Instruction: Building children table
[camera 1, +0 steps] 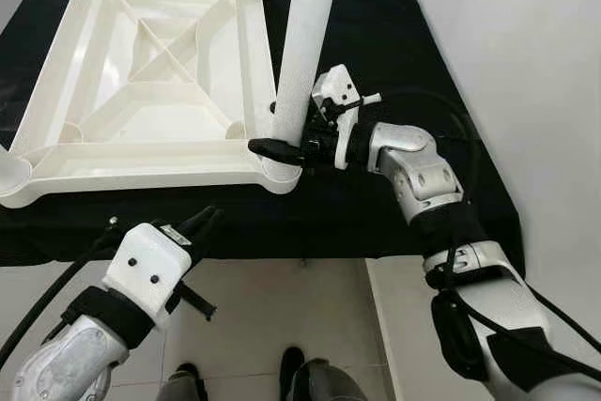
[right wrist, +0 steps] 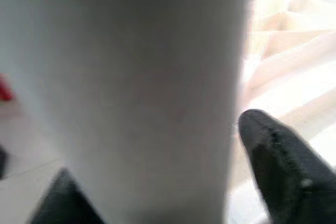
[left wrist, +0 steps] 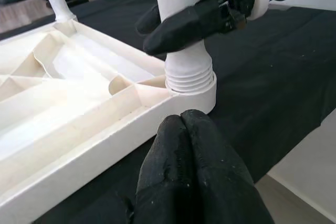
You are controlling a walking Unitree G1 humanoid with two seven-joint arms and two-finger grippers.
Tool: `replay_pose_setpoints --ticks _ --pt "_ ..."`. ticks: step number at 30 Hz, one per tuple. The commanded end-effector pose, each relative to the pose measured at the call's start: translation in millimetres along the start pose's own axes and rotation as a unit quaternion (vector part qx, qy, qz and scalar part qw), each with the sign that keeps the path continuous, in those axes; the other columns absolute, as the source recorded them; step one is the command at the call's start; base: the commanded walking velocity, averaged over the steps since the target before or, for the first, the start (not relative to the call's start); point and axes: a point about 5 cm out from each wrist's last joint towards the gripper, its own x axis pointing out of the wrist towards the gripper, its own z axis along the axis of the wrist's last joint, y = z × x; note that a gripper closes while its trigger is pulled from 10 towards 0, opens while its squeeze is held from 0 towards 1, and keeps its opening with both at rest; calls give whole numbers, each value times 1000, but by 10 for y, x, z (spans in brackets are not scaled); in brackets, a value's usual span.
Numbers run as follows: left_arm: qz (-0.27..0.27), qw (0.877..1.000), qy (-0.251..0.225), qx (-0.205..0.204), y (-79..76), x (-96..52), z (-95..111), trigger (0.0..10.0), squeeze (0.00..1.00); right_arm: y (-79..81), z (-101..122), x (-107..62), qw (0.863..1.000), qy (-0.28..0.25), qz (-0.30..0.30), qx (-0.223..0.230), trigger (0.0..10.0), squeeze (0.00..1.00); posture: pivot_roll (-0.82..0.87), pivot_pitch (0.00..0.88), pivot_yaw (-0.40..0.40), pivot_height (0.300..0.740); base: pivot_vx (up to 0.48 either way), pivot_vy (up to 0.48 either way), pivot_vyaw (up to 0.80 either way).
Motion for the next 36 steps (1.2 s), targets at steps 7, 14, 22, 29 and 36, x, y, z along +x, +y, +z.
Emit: replay_pose_setpoints --ticks 7,14,22,29,36 --pt "22 998 -24 -59 -44 -108 54 10000 0 -10 -24 -24 998 -5 65 8 0 0 209 251 -171 740 0 0 0" --pt "27 991 -38 -126 -130 -183 62 10000 0 -57 -94 -118 999 -2 46 17 0 0 208 255 -174 740 0 0 0" --pt "10 989 -10 -148 -227 -225 -14 10000 0 -196 -493 -351 961 45 -266 66 0 0 204 260 -175 740 0 0 0" --pt "-3 989 2 -148 -209 -223 -88 10000 0 636 -905 -90 938 79 -317 116 0 0 210 260 -135 740 0 0 0" --pt "-12 990 1 -143 -207 -200 -107 10000 0 462 -758 24 949 59 -287 113 10000 0 220 245 -135 740 0 0 0"
